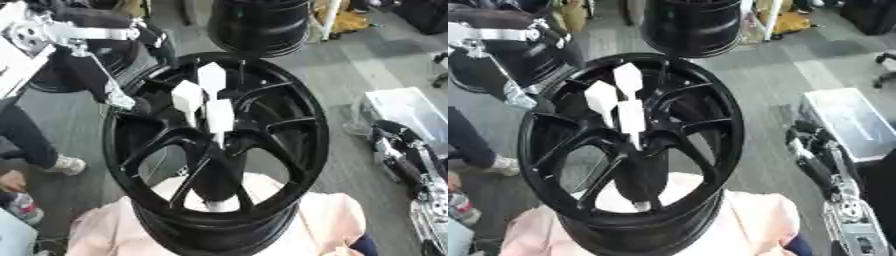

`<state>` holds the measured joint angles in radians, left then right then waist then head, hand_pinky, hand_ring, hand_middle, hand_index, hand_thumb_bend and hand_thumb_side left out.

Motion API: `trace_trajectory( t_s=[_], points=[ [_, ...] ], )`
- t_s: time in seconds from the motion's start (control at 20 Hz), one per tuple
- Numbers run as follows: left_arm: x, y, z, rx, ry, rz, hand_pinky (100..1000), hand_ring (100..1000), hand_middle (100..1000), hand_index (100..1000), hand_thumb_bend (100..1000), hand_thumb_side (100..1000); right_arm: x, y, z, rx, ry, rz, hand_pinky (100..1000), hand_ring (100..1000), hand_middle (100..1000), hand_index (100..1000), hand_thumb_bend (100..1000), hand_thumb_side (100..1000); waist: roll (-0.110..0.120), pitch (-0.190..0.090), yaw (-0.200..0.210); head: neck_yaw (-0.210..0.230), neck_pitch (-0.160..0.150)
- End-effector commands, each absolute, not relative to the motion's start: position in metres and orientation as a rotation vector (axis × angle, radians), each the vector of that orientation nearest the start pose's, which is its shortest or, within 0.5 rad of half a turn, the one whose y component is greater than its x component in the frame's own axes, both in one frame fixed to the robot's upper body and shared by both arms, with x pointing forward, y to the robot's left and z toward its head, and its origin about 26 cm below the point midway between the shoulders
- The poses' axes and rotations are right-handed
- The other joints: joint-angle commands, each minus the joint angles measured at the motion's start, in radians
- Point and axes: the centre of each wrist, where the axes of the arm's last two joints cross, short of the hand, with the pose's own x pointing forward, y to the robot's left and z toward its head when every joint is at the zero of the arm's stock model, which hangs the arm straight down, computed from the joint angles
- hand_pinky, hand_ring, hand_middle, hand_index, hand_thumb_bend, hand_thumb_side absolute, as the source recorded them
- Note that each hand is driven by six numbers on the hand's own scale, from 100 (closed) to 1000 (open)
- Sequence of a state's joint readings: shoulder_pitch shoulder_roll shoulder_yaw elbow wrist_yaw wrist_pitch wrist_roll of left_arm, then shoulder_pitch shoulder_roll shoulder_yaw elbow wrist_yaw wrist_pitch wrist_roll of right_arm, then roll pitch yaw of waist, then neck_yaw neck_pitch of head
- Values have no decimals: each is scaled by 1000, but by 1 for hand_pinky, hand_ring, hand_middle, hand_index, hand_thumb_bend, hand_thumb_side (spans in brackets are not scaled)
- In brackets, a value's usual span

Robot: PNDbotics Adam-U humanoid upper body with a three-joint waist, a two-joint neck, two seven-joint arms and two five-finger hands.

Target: Pull the pin out of the wheel hub.

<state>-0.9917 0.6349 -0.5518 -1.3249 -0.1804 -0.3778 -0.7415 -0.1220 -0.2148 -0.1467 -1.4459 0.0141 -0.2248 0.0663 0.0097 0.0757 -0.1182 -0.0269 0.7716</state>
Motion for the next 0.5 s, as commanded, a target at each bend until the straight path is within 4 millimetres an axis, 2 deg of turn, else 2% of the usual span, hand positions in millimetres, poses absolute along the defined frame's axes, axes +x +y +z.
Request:
trace_trajectory(
  t_s=[0.05,0.25,0.5],
  points=[
    [436,206,261,-148,1832,2917,796,739,758,813,498,300,307,-335,14,-235,-1803,185,665,632,746,796,220,471,-2,-10,-5,6,-2],
    [444,203,252,-160,1801,2938,800,747,769,837,545,342,307,-334,14,-231,-1804,185,665,632,746,795,219,471,-1,-9,-10,7,-2],
    [453,202,242,-164,1798,2953,801,749,772,840,554,347,307,-333,14,-224,-1804,187,666,632,746,795,220,471,-2,-9,-17,9,-2]
  ],
)
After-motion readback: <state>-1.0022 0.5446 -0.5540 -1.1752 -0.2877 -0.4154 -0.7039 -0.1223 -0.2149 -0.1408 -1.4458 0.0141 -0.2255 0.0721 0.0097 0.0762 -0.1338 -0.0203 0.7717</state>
